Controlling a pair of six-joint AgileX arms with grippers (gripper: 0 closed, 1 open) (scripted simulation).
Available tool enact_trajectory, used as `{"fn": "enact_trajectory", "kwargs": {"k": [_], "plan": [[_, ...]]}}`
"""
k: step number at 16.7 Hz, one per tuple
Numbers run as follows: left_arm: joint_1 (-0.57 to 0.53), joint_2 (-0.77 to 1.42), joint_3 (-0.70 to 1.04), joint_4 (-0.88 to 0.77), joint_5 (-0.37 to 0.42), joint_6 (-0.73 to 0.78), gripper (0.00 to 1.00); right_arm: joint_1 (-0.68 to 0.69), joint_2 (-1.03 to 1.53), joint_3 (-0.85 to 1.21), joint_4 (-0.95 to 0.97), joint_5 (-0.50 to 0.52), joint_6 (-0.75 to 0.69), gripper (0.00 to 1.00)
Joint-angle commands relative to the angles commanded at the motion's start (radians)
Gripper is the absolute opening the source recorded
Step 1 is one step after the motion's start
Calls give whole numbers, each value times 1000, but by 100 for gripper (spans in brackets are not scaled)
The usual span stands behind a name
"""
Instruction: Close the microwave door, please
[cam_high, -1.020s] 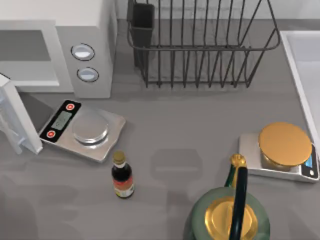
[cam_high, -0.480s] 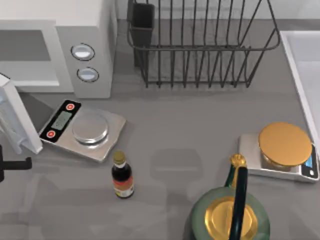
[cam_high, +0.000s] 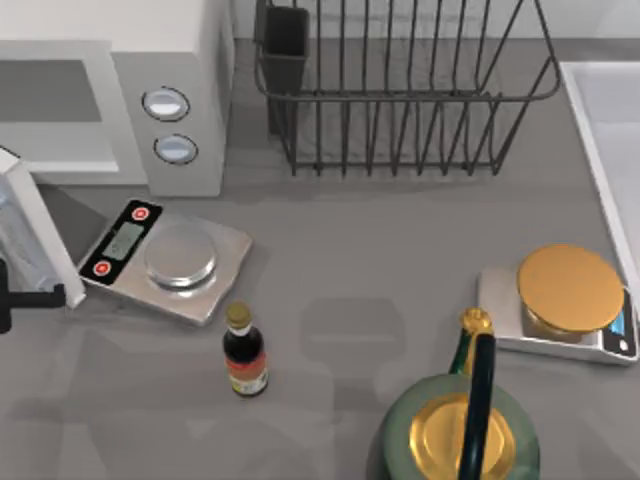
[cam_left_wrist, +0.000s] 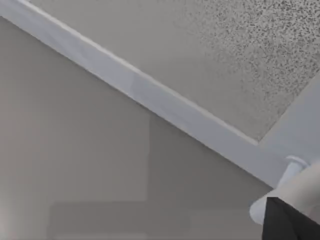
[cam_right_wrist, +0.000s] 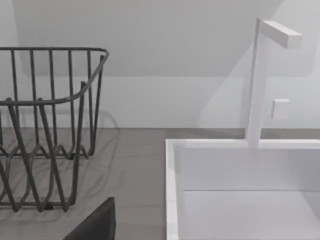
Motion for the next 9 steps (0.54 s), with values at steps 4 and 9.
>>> {"fn": "enact_trajectory", "kwargs": {"k": [4,9], "plan": [[-17,244,126,87,-10,-9,0,0,0,0,0,0,0,100],[-34,387,221,156,-19,-16,0,0,0,0,0,0,0,100]]}}
